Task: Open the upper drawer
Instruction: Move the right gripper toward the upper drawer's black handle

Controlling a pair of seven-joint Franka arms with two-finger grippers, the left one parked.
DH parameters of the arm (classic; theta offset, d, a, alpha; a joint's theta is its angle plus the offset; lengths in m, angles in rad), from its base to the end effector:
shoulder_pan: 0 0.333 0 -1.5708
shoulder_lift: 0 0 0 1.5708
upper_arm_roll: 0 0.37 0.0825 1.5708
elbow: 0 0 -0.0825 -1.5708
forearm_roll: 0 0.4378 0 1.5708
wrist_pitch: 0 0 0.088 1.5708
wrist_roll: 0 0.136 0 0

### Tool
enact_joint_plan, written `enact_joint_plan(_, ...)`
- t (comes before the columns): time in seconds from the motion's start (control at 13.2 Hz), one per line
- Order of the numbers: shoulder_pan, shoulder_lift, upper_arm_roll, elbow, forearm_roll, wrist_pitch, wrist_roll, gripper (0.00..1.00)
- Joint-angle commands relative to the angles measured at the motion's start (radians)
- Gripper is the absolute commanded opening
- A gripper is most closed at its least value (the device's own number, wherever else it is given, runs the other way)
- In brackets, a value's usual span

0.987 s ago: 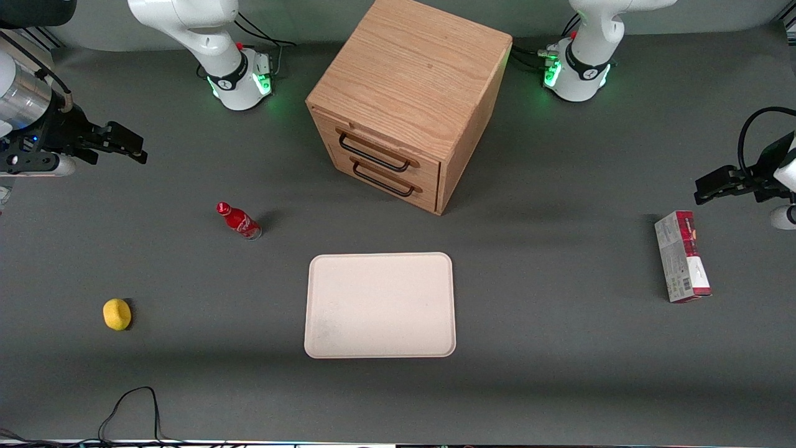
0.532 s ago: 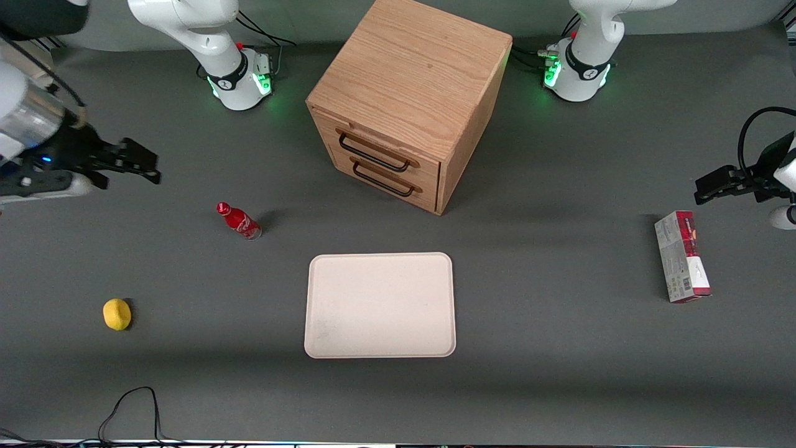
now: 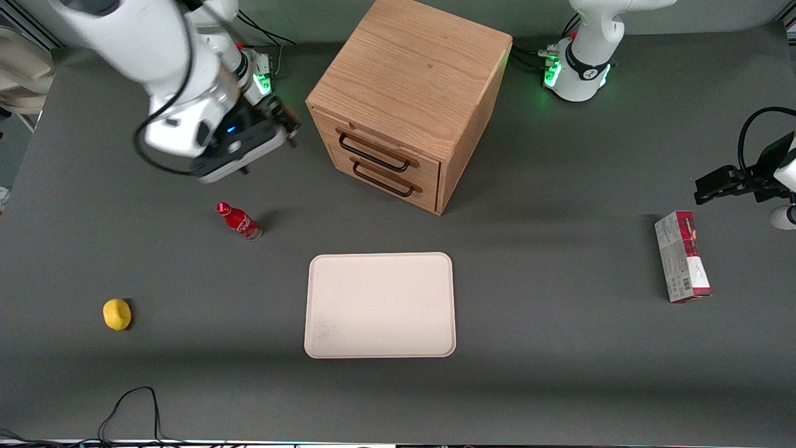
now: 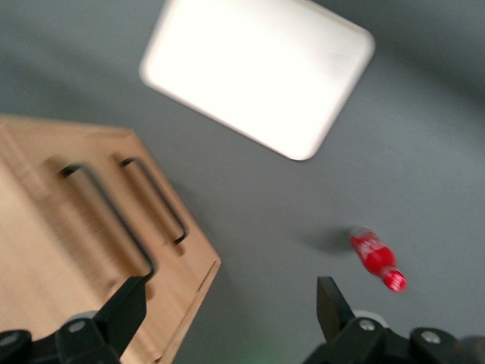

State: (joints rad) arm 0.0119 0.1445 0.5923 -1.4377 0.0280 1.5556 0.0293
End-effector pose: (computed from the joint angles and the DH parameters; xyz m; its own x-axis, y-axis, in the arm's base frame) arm 0.5491 0.3497 0.6418 0.8414 0.5403 -0.0054 0.5367 -0.8368 -0.1082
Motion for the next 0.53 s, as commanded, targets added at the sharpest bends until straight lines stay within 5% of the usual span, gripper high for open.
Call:
enact_joint_plan(0.0,-0.004,0.055,0.079,0.028,-0.002,-0.019,-0.193,1.00)
enact_joint_plan(0.46,-0.003,0.266,0.159,0.022,0.055,0.046,-0.258,1.00)
